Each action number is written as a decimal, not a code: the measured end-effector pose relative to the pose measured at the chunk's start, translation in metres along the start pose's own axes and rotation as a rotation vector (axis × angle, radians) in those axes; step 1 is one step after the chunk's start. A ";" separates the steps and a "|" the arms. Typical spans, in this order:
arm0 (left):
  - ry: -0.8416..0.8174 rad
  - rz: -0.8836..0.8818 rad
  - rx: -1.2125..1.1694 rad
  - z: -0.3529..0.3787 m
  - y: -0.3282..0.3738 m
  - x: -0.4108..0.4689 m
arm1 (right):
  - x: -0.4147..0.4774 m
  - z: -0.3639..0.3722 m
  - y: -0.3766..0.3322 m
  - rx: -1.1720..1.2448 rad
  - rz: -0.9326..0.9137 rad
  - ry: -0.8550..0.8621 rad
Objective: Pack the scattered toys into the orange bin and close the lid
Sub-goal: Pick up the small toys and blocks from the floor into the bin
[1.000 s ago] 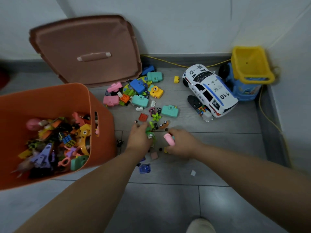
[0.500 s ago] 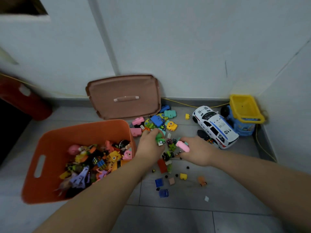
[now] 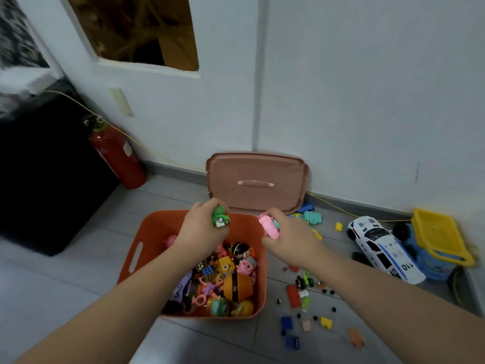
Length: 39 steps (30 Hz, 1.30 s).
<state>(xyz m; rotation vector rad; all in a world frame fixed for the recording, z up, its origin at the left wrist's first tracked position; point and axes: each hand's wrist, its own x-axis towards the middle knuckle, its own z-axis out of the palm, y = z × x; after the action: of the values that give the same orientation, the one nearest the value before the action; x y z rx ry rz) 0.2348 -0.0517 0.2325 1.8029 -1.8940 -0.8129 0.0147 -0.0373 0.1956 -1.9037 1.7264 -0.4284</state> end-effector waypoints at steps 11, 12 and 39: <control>0.042 -0.168 -0.144 0.032 -0.056 0.016 | 0.038 0.052 -0.040 0.033 0.008 0.070; 0.012 -0.174 -0.132 0.035 -0.058 0.016 | 0.038 0.053 -0.040 0.047 0.025 0.066; -0.340 0.151 -0.043 0.185 0.077 -0.031 | -0.072 -0.033 0.154 -0.284 0.128 -0.075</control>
<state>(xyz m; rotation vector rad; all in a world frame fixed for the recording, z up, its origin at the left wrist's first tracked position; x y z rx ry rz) 0.0596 0.0042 0.1466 1.5497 -2.1706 -1.1534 -0.1388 0.0212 0.1417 -1.9562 1.9277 -0.0644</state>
